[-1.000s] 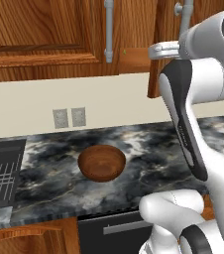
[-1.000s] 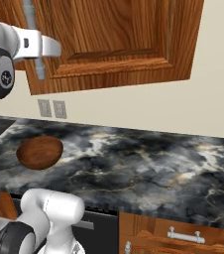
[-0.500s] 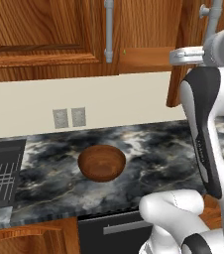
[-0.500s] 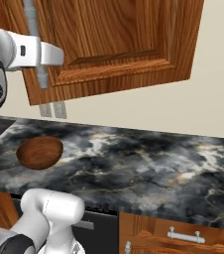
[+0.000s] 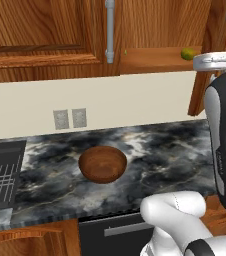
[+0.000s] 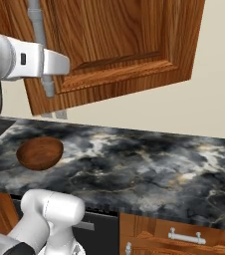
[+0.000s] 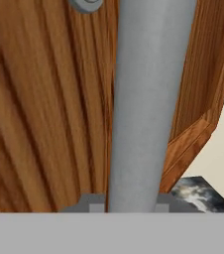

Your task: Open the cabinet. Pick the peach and orange from the cabinet and place them into the bowl. Then close the cabinet.

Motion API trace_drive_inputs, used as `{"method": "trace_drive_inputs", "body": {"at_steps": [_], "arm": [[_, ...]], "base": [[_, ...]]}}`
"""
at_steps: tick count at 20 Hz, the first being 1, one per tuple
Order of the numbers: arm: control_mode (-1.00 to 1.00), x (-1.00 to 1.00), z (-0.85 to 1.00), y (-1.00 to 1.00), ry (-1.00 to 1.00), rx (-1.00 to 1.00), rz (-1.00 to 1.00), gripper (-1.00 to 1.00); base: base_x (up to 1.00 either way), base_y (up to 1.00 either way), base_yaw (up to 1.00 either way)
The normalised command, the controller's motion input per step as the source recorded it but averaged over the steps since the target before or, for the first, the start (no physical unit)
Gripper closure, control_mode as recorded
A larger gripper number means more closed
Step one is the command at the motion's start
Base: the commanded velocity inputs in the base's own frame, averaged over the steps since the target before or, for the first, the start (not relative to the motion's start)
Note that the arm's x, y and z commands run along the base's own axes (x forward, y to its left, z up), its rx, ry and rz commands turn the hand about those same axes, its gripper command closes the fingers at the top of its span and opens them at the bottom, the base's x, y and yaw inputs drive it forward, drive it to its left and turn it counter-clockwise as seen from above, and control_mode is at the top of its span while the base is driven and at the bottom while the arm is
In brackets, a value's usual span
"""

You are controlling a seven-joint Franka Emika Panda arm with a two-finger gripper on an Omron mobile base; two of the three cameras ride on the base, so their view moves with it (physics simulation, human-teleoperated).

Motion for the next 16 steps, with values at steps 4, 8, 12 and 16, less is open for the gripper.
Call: {"method": "trace_drive_inputs", "body": {"at_steps": [4,8,12,16], "arm": [[-1.0,-0.32,0.0,0.0,0.0,0.0,-0.02,1.0],[-1.0,0.0,0.0,0.0,0.0,0.0,0.0,1.0],[-1.0,0.0,0.0,0.0,0.0,0.0,0.0,1.0],[-1.0,-0.31,-0.03,0.0,0.0,0.0,0.0,1.0]], "base": [[0.0,0.0,0.0],[0.0,0.0,0.0],[0.0,0.0,0.0],[0.0,0.0,0.0]]}}
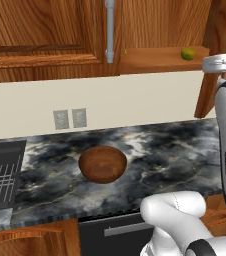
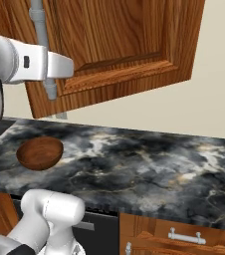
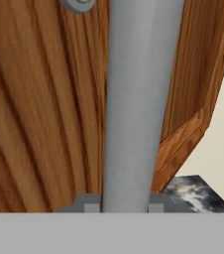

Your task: Open the cabinet. Pick the peach and orange from the cabinet and place them into the bowl. Then close the cabinet.

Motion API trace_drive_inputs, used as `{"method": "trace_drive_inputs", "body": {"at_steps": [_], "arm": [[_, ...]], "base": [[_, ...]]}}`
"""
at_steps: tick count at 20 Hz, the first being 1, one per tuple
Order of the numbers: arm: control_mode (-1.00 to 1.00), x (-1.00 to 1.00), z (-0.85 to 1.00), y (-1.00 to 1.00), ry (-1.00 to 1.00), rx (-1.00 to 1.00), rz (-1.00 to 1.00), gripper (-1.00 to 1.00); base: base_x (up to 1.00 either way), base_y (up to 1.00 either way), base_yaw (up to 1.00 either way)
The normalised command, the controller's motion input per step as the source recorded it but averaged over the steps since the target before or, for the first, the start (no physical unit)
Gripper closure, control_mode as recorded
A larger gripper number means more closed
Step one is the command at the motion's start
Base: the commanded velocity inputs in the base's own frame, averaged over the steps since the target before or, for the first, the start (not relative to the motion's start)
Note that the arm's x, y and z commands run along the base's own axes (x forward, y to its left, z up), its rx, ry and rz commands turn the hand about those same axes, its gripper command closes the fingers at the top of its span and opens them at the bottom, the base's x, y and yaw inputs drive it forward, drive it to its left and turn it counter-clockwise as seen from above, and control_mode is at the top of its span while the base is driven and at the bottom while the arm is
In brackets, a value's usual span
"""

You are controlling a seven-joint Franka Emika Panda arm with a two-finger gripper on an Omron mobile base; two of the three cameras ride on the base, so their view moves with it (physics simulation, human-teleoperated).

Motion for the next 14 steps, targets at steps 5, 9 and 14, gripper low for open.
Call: {"method": "trace_drive_inputs", "body": {"at_steps": [5,9,14], "arm": [[-1.0,-0.49,-0.11,0.01,0.01,0.0,0.0,-1.0],[-1.0,-0.36,-0.02,0.02,0.11,0.0,0.0,-1.0],[-1.0,-0.28,0.0,0.17,0.13,0.0,0.0,-1.0]], "base": [[0.0,0.0,0.0],[0.0,0.0,0.0],[0.0,0.0,0.0]]}}
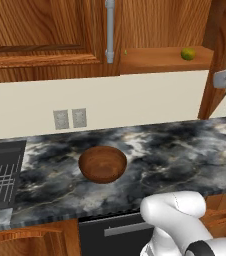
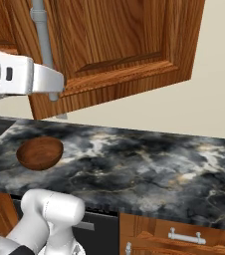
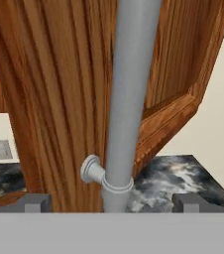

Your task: Open the cabinet. Pick the peach and orange from the cabinet and place them into the bowl. Then close the cabinet.

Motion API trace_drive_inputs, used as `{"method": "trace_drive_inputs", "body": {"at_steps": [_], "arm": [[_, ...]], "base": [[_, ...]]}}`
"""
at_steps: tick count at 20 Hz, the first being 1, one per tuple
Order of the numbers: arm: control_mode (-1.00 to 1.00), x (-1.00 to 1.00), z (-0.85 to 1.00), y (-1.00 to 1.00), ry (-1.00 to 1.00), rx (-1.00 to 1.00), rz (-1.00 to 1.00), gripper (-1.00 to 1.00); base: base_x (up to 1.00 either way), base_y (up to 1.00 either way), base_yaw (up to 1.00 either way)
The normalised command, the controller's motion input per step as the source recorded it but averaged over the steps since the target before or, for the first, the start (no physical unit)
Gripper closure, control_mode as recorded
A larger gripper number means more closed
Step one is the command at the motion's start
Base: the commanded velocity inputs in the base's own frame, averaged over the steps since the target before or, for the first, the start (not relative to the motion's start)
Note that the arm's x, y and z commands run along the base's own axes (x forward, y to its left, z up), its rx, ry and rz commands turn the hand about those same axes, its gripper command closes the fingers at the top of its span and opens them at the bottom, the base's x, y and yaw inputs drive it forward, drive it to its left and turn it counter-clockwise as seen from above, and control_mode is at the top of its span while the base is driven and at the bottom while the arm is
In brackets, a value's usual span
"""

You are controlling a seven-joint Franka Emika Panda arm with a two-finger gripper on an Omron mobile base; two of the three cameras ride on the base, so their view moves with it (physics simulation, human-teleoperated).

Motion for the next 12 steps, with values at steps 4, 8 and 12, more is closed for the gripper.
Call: {"method": "trace_drive_inputs", "body": {"at_steps": [4,8,12], "arm": [[-1.0,-0.12,0.0,0.48,0.17,0.0,0.0,-1.0],[-1.0,-0.31,0.0,0.39,0.12,0.0,-0.02,-1.0],[-1.0,-0.38,0.0,0.3,0.05,0.0,-0.05,-1.0]], "base": [[0.0,0.0,0.0],[0.0,0.0,0.0],[0.0,0.0,0.0]]}}
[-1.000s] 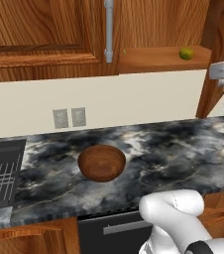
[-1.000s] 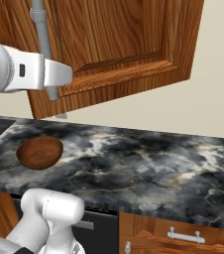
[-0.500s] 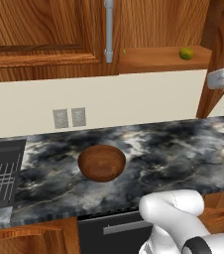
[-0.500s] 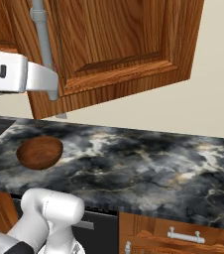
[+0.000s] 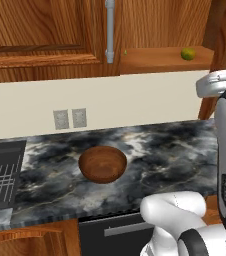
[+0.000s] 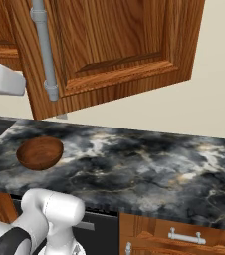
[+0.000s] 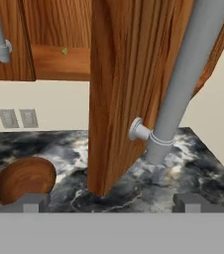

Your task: Open the cabinet. Pick the peach and orange from the cabinet and place them into the bowl. Then close the cabinet.

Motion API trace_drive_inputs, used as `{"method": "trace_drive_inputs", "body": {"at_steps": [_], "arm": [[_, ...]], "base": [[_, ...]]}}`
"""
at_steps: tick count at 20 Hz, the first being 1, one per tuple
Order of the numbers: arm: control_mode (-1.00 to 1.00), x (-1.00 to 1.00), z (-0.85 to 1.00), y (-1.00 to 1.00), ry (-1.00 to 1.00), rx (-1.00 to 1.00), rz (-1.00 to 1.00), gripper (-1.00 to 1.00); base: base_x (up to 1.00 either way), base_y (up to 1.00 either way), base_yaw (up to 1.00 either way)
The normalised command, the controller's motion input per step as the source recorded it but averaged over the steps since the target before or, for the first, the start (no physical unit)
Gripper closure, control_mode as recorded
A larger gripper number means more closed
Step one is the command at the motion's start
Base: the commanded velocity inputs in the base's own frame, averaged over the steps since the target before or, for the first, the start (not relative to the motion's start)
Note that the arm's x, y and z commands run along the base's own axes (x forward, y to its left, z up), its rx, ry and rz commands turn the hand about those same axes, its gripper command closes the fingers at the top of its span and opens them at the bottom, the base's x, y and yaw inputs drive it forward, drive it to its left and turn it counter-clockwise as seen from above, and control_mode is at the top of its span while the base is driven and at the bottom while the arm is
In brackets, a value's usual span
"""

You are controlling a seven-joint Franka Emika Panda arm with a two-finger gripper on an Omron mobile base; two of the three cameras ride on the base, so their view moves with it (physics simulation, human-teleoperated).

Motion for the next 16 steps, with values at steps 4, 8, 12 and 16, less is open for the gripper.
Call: {"method": "trace_drive_inputs", "body": {"at_steps": [4,8,12,16], "arm": [[-1.0,-0.32,0.0,0.22,0.0,-0.01,-0.08,-1.0],[-1.0,-0.02,0.0,0.23,-0.04,-0.1,-0.08,-1.0],[-1.0,0.07,0.0,0.26,-0.03,-0.12,-0.1,-1.0],[-1.0,0.27,-0.04,0.24,0.0,-0.1,-0.1,-1.0]], "base": [[0.0,0.0,0.0],[0.0,0.0,0.0],[0.0,0.0,0.0],[0.0,0.0,0.0]]}}
